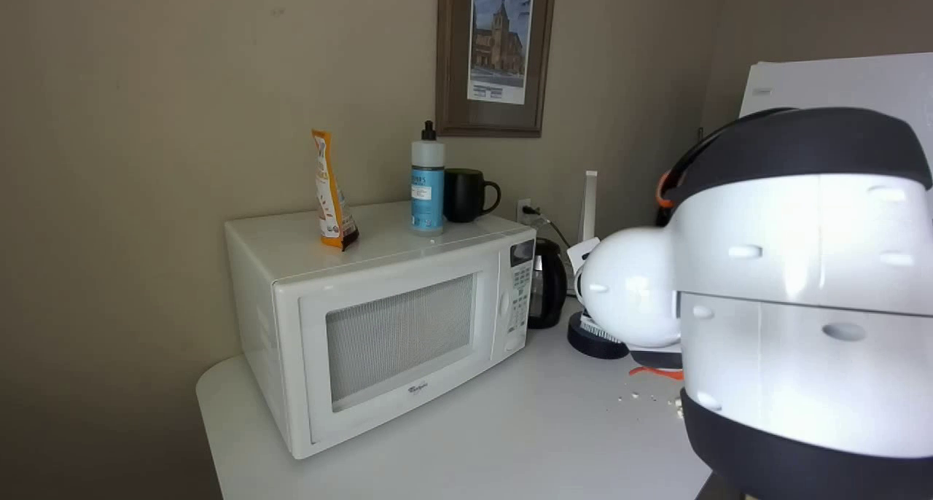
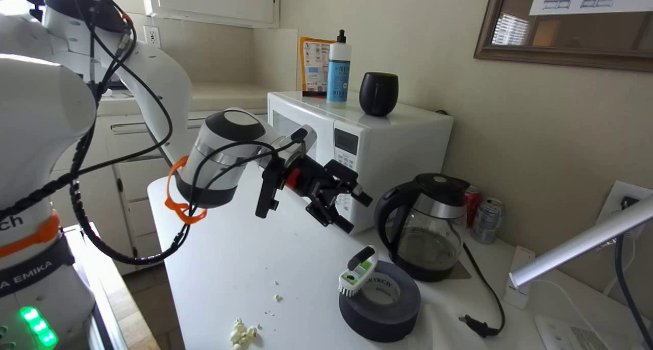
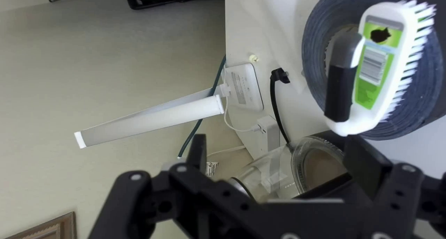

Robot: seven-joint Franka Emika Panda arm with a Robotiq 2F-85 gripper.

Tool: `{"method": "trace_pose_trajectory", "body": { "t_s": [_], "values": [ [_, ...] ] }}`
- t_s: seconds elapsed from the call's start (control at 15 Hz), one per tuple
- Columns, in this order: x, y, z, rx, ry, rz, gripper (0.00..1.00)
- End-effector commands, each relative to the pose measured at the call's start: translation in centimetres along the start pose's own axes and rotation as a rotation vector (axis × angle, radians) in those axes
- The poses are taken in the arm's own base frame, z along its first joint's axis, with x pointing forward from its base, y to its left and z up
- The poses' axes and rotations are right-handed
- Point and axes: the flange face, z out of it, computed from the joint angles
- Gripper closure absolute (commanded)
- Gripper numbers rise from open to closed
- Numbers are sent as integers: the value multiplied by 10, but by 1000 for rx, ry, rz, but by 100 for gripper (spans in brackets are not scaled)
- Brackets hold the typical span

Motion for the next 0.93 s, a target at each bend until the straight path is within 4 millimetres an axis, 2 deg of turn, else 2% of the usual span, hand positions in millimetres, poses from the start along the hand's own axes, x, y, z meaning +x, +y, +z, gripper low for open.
{"method": "trace_pose_trajectory", "body": {
  "t_s": [0.0, 0.4, 0.87],
  "values": [
    [3, 29, 4, 169, 23, 32, 0],
    [2, 53, 9, 367, 60, 22, 0],
    [-13, 51, 7, 611, 78, -25, 0]
  ]
}}
